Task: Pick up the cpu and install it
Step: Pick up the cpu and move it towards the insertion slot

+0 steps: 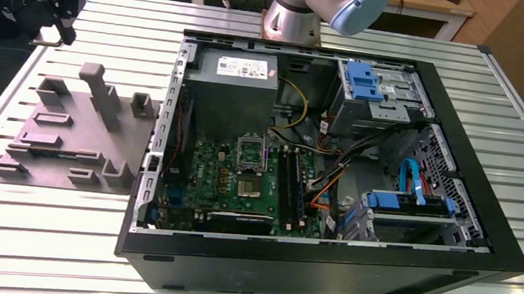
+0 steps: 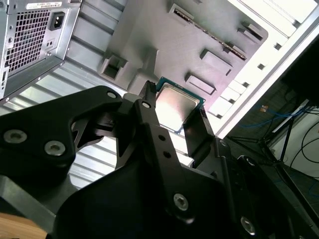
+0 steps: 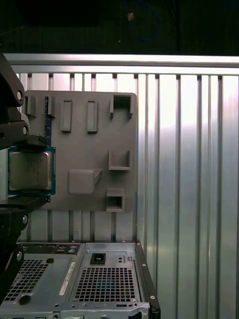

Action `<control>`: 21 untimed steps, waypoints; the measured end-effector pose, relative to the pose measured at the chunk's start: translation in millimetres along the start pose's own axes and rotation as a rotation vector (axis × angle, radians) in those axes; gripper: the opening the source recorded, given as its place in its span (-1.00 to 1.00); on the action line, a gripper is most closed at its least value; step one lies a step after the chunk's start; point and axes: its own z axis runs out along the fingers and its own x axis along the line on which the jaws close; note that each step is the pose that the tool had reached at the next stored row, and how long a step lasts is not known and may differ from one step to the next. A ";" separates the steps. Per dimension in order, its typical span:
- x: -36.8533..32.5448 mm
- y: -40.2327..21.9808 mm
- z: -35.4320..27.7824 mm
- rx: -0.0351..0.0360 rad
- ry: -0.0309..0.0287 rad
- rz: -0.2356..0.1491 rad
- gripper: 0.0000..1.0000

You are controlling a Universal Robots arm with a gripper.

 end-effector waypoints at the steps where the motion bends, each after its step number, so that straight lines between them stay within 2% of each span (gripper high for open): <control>1: 0.0 0.0 0.0 -0.0002 0.0000 0.000 -0.06; 7: -0.1 0.0 -2.6 -0.0004 -0.0001 0.000 -0.06; 21: -4.6 0.1 -2.7 -0.0004 0.0000 0.000 -0.06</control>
